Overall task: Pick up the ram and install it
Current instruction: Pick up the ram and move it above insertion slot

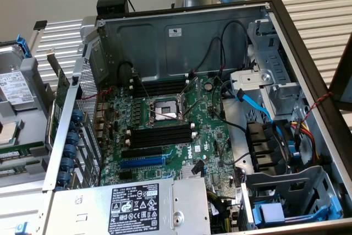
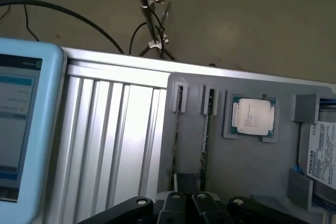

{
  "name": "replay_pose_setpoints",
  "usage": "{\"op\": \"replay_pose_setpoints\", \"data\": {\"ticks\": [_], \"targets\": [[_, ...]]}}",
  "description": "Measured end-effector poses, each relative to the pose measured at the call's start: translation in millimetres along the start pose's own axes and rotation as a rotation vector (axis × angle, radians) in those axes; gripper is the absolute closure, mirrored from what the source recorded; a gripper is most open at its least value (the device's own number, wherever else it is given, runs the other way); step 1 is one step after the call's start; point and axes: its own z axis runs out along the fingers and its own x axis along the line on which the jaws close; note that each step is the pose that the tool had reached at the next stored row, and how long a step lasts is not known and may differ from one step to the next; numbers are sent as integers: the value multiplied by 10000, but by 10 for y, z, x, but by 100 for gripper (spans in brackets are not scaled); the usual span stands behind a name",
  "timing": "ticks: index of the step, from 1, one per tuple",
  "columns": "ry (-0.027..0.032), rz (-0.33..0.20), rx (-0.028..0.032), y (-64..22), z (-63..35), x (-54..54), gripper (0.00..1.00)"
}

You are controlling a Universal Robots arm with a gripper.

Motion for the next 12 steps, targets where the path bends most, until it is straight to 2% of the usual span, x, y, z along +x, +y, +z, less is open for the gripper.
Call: {"op": "replay_pose_setpoints", "data": {"ticks": [2, 4, 5, 6, 7, 12], "targets": [[7, -1, 58, -1, 29, 5, 89], [12, 0, 88, -1, 62, 7, 89], [13, 0, 97, -1, 79, 8, 83], [13, 1, 105, -1, 98, 8, 83], [13, 1, 110, -2, 117, 9, 75], [13, 44, 115, -3, 208, 16, 75]]}}
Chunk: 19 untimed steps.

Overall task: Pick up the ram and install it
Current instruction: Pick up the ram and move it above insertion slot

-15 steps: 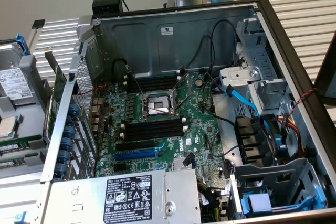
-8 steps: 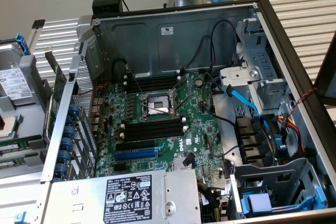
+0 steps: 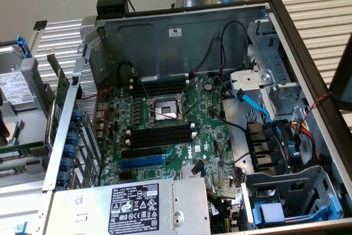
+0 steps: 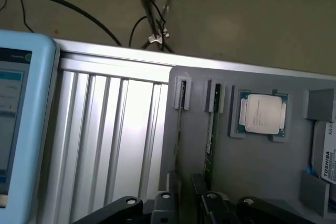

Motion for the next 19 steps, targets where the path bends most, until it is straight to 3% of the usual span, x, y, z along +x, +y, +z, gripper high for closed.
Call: {"op": "replay_pose_setpoints", "data": {"ticks": [6, 7, 19], "targets": [[1, 125, 9, 1, 108, 12, 74], [0, 168, 11, 0, 127, 13, 67], [-35, 650, 1, -3, 346, 78, 67]]}}
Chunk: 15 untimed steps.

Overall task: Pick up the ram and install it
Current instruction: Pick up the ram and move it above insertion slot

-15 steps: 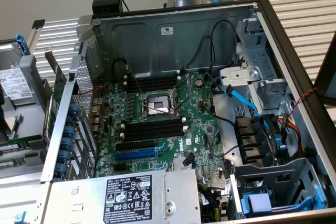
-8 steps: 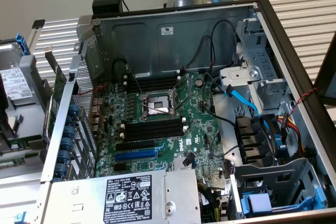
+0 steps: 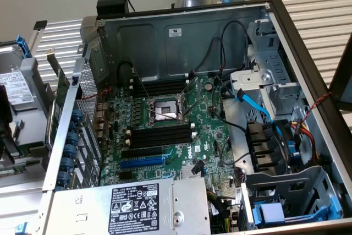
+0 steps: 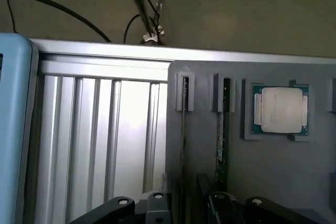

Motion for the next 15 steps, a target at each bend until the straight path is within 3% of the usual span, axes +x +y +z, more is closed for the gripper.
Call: {"op": "replay_pose_setpoints", "data": {"ticks": [3, 6, 8, 11, 15], "targets": [[-40, 0, 1, -6, 52, 8, 67], [-166, -3, -9, -6, 83, 8, 67], [-219, -2, -21, -7, 110, 7, 67], [-227, -4, -67, -6, 138, 16, 67], [-260, -3, -75, -7, 196, 22, 67]]}}
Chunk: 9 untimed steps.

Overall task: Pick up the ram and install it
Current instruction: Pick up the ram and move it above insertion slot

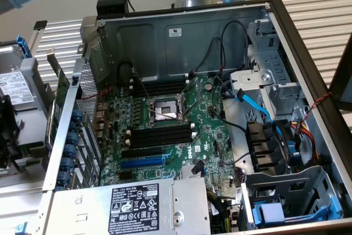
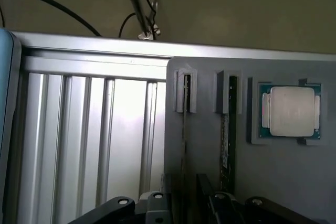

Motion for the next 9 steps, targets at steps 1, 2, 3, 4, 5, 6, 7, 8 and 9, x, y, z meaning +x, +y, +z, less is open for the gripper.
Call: {"op": "replay_pose_setpoints", "data": {"ticks": [1, 2, 3, 4, 5, 6, 7, 8, 9], "targets": [[-8, 0, -2, 0, 13, 1, 67], [-13, 0, -9, 0, 22, 1, 67], [-15, -1, -18, 0, 24, 2, 67], [-16, -1, -31, 0, 23, 2, 67], [-18, -1, -46, 0, 24, 3, 67], [-21, -1, -60, -1, 26, 4, 69], [-22, 0, -73, 0, 26, 5, 69], [-23, -1, -82, -1, 26, 7, 76], [-27, -1, -89, -1, 26, 10, 82]]}}
